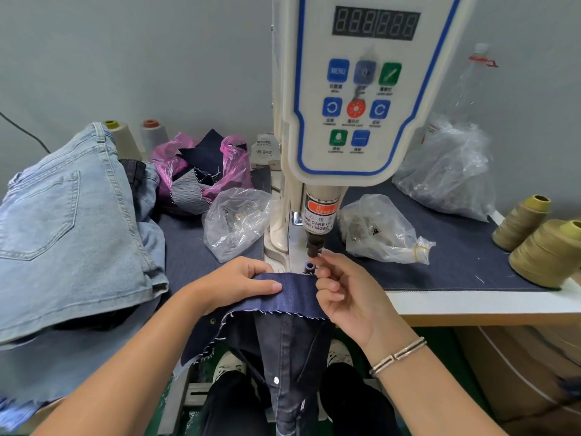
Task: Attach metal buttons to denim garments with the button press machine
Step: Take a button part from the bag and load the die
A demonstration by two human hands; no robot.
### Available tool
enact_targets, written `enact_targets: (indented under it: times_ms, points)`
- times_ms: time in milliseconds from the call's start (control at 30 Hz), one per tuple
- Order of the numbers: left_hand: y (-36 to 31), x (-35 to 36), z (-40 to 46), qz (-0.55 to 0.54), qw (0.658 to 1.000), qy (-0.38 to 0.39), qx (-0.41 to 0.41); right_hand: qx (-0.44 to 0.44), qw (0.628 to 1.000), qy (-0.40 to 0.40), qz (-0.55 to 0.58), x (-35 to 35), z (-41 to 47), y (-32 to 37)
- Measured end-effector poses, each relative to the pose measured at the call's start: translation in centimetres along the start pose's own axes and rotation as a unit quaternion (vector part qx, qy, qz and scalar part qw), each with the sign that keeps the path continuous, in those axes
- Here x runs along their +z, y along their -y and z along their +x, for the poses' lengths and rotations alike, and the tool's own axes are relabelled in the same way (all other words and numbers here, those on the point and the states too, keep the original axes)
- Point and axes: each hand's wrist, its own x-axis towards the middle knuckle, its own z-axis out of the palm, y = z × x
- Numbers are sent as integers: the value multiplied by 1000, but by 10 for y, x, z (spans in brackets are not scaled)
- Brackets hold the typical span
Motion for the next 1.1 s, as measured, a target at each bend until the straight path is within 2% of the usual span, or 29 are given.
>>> enact_targets:
  times_ms: [100, 267, 333, 400, 433, 500, 533, 600, 667, 733, 800, 833, 900, 967, 1100]
  points:
    - [0, 0, 1, 9, 1000, -2, 2, -7, 999, 4, 37, 8, -8, -4]
    - [3, 2, 4, -2, 1000, -18, 4, -21, 991, 59, 120, 23, -35, -33]
    - [0, 3, 2, 12, 1000, -18, -8, -25, 995, 71, 65, 32, -41, -54]
    - [1, 3, 2, 38, 999, -29, -15, -43, 992, 64, -100, 46, -32, -70]
    - [5, 2, 3, 46, 997, -55, -28, -74, 971, 51, -224, 54, -21, -73]
    - [13, 2, 1, 134, 983, -124, -29, -148, 883, 40, -443, 72, 10, -72]
    - [15, 2, 1, 148, 979, -141, -12, -183, 837, 45, -514, 82, 26, -69]
    - [13, 6, 3, 114, 986, -118, 34, -252, 748, 44, -612, 100, 59, -59]
    - [3, 8, 2, 102, 989, -102, 34, -309, 666, 9, -679, 114, 90, -49]
    - [4, 7, 7, 109, 989, -96, 41, -315, 576, -36, -754, 120, 117, -44]
    - [6, 5, 9, 119, 989, -82, 39, -260, 465, -57, -844, 121, 135, -47]
    - [9, 5, 10, 125, 988, -78, 41, -233, 425, -59, -873, 121, 142, -49]
    - [18, 1, 14, 131, 986, -87, 48, -212, 393, -62, -893, 122, 151, -53]
    - [18, -1, 15, 142, 985, -96, 32, -230, 377, -64, -895, 125, 157, -51]
    - [10, 0, 14, 126, 988, -75, 55, -260, 343, -55, -901, 124, 159, -51]
